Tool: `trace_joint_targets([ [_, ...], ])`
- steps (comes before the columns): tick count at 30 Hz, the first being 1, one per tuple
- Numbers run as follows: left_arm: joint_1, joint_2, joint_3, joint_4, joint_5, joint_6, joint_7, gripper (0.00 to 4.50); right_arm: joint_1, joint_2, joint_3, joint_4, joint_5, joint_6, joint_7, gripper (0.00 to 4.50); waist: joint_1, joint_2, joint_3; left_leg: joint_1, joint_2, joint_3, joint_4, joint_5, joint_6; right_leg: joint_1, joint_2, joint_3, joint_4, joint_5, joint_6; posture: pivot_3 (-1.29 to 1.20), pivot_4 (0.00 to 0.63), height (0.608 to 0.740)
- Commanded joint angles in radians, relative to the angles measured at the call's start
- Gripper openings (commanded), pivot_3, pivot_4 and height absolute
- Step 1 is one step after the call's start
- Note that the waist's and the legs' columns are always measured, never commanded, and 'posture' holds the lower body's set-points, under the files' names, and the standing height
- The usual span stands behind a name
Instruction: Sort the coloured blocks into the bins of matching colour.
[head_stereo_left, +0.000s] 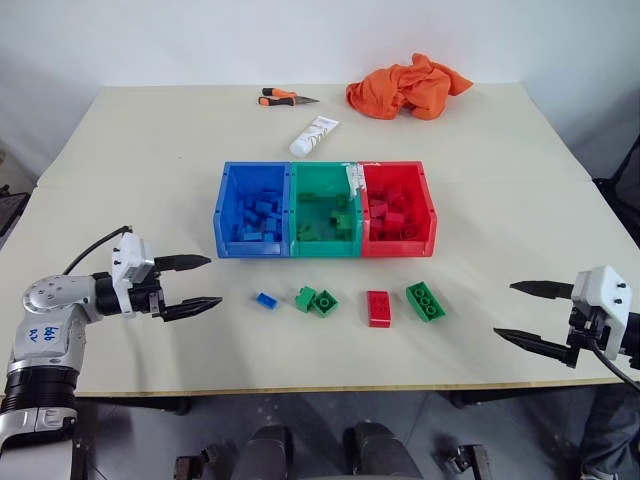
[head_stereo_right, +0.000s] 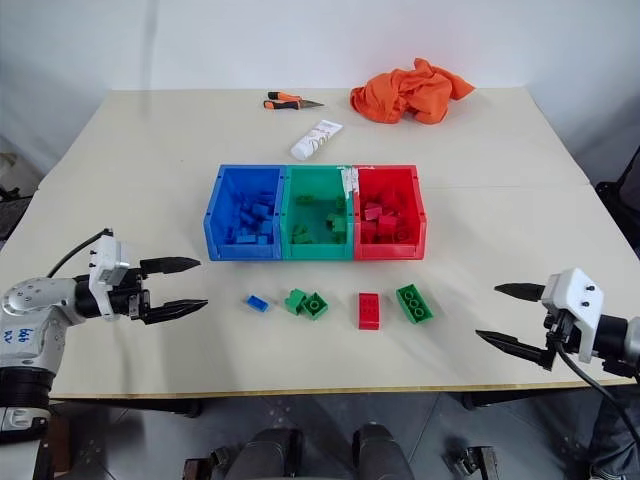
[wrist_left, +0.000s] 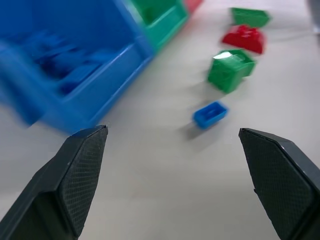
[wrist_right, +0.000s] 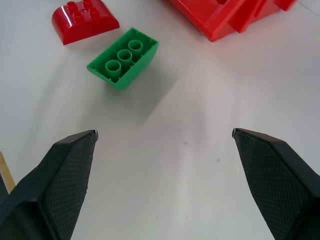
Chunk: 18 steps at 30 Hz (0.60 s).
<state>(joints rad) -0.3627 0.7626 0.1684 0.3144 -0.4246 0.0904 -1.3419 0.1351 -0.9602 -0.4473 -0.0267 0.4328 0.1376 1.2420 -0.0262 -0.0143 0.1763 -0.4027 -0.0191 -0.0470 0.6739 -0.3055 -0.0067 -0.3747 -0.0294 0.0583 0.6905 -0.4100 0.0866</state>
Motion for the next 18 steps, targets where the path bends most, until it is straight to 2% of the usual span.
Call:
trace_joint_targets([
  [1, -0.018, -0.014, -0.034, -0.049, -0.012, 0.007, -0.027, 4.46, 0.072, -0.017, -0.097, -0.039, 0.013, 0.016, 0.004, 4.5, 0.001, 0.0, 0.0, 0.0, 0.0, 0.0, 0.0, 0.0, 0.0, 0.0, 0.0, 0.0, 0.0, 0.0, 0.0, 0.0, 0.15, 0.74],
  [8, -0.074, -0.044, -0.092, -0.032, 0.003, 0.012, -0.051, 4.46, 0.268, -0.013, -0.221, -0.136, -0.003, 0.07, 0.004, 4.5, -0.001, 0.0, 0.0, 0.0, 0.0, 0.0, 0.0, -0.001, 0.001, 0.001, 0.001, 0.0, -0.001, 0.0, 0.0, 0.0, 0.15, 0.74],
  [13, -0.081, -0.047, -0.1, -0.033, -0.003, -0.001, -0.067, 4.46, 0.194, -0.003, -0.139, -0.221, 0.014, 0.154, -0.079, 4.5, -0.015, 0.0, 0.0, 0.002, 0.001, 0.001, 0.0, 0.0, 0.001, 0.001, 0.002, 0.002, 0.001, 0.0, 0.0, 0.0, 0.15, 0.74],
  [18, -0.047, -0.051, -0.076, -0.094, -0.028, -0.008, -0.057, 4.46, 0.026, 0.06, 0.023, -0.254, 0.023, 0.233, -0.185, 4.5, -0.006, 0.0, 0.0, 0.002, 0.001, 0.001, 0.001, 0.0, 0.0, 0.001, 0.002, 0.001, 0.001, 0.0, 0.0, 0.0, 0.15, 0.74],
])
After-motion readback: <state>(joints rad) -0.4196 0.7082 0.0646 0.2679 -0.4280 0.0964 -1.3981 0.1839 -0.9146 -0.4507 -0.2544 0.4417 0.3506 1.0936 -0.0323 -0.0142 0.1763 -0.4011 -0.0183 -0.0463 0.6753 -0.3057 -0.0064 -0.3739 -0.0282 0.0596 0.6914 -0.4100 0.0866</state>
